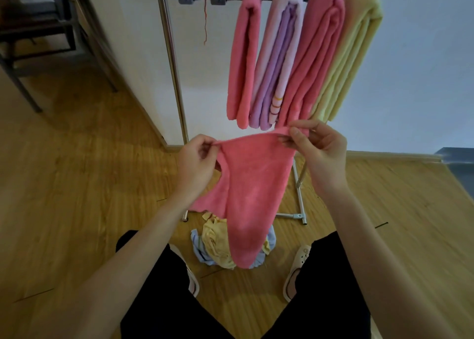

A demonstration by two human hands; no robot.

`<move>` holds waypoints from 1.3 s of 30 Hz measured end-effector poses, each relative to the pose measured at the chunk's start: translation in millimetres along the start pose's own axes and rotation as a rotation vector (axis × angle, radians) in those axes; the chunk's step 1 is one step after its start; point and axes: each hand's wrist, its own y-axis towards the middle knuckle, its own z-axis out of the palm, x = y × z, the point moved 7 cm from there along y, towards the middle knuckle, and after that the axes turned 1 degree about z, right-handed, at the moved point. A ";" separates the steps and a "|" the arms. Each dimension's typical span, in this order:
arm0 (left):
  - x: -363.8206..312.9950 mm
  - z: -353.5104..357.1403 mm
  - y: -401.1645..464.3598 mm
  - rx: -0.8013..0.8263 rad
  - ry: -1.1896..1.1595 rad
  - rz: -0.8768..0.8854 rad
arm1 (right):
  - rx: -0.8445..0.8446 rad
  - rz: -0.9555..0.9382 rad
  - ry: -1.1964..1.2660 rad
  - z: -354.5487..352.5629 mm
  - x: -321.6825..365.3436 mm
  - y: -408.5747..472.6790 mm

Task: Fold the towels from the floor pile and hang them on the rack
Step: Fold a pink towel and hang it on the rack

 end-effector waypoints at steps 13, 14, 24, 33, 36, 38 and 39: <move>-9.3 -7.7 -13.5 -0.082 -0.184 -0.190 | 0.066 -0.183 -0.701 -5.3 -66.3 -58.6; -9.0 -7.9 -14.2 -0.083 -0.206 -0.207 | 0.070 -0.216 -0.715 -2.2 -67.9 -61.9; -7.8 -11.6 -21.0 -0.127 -0.296 -0.296 | 0.206 -0.569 -1.036 35.1 -88.1 -99.3; -17.0 -15.3 -25.1 -0.184 -0.363 -0.301 | 0.314 -0.506 -0.990 52.8 -84.0 -111.0; -20.7 -12.3 -26.9 -0.183 -0.382 -0.301 | 0.322 -0.471 -0.892 53.8 -91.4 -111.4; -23.1 -9.3 -28.2 -0.182 -0.413 -0.298 | 0.341 -0.432 -0.807 54.7 -95.7 -111.7; -24.5 -8.0 -28.9 -0.186 -0.431 -0.294 | 0.354 -0.401 -0.772 55.9 -96.2 -112.1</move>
